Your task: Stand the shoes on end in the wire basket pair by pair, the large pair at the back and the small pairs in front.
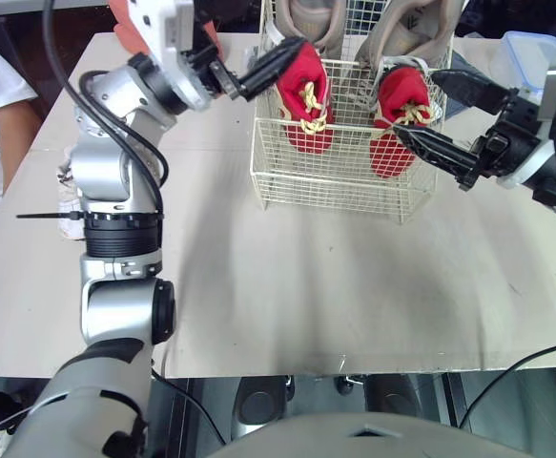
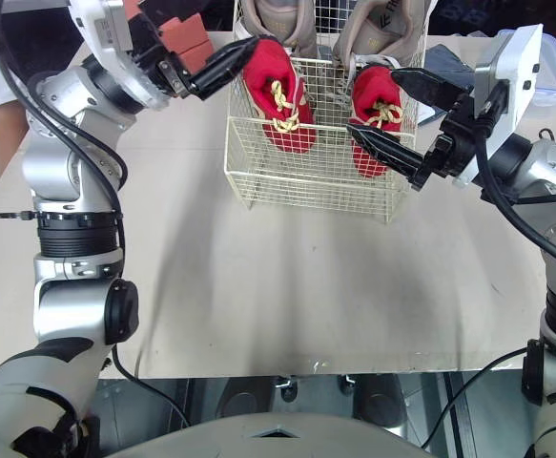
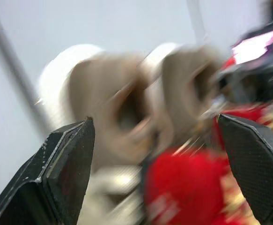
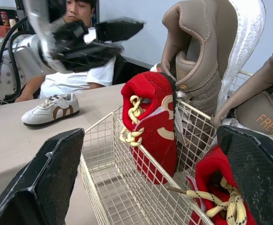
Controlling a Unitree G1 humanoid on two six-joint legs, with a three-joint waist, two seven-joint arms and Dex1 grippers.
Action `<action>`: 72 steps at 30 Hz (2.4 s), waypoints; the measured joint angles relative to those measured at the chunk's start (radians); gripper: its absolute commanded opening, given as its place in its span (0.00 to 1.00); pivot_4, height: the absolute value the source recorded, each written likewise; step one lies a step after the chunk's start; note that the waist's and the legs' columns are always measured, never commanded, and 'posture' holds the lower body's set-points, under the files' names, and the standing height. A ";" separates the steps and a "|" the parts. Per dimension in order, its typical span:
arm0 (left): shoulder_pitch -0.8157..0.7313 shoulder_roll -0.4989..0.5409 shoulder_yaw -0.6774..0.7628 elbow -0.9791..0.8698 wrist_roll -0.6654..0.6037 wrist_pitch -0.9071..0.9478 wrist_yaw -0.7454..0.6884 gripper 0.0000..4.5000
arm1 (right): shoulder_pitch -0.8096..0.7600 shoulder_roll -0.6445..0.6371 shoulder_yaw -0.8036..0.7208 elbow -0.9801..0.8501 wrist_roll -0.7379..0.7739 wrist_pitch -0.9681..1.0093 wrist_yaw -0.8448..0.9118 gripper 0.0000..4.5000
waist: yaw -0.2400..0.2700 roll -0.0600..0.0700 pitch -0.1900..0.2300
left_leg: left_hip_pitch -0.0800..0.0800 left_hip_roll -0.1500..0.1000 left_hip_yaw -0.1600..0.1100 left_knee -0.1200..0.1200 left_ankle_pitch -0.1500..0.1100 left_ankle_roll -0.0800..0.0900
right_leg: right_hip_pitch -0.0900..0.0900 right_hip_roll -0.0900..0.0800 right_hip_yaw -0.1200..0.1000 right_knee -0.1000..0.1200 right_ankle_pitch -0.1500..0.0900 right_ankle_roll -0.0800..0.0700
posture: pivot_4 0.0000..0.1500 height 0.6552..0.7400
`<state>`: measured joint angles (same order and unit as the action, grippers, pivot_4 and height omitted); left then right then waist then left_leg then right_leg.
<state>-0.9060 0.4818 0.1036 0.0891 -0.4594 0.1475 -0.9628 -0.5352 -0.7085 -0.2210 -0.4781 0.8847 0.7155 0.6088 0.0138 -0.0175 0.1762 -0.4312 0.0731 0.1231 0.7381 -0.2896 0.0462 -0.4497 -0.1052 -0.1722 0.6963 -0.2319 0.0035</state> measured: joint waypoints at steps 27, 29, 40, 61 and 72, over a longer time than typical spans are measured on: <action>-0.035 -0.082 -0.058 0.174 0.016 -0.006 -0.110 1.00 | 0.007 -0.009 0.001 0.007 -0.009 -0.002 -0.006 1.00 | -0.002 0.000 0.000 | 0.000 0.000 0.000 0.000 0.000 0.000 | 0.001 0.000 0.000 0.000 0.000 0.000 | 1.00 0.36; -0.041 -0.069 -0.052 0.121 -0.006 0.001 -0.119 1.00 | 0.008 -0.026 -0.020 0.018 -0.015 -0.004 -0.002 1.00 | -0.001 0.000 0.000 | 0.000 0.000 -0.001 0.000 0.000 0.000 | 0.001 0.000 -0.001 0.000 0.000 0.000 | 1.00 0.36; 0.065 0.174 -0.034 -0.161 -0.157 0.336 -0.172 1.00 | 0.068 -0.108 -0.153 0.211 -0.161 -0.101 -0.001 1.00 | -0.001 0.000 0.000 | 0.001 0.000 0.000 -0.001 0.000 0.000 | 0.001 0.000 0.002 0.000 0.000 0.000 | 1.00 0.36; 0.172 0.341 0.038 -0.470 -0.394 0.749 -0.008 1.00 | 0.077 -0.201 -0.188 1.151 -0.521 -0.577 0.142 1.00 | -0.003 0.001 0.001 | 0.004 0.001 0.003 0.000 0.000 0.000 | 0.001 0.000 0.007 0.001 -0.002 0.003 | 1.00 0.36; 0.212 0.348 0.066 -0.513 -0.449 0.768 0.074 1.00 | -0.154 -0.219 -0.176 1.588 -0.574 -0.653 0.235 1.00 | -0.026 0.001 0.001 | 0.008 0.001 0.007 -0.001 0.000 0.000 | 0.002 0.000 0.012 0.003 -0.001 0.002 | 1.00 0.36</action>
<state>-0.6944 0.8296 0.1700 -0.4238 -0.9083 0.9152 -0.8890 -0.6896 -0.9275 -0.3965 1.1102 0.3109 0.0620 0.8441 -0.0126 -0.0162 0.1769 -0.4235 0.0738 0.1298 0.7376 -0.2894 0.0459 -0.4479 -0.1051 -0.1603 0.6990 -0.2333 0.0060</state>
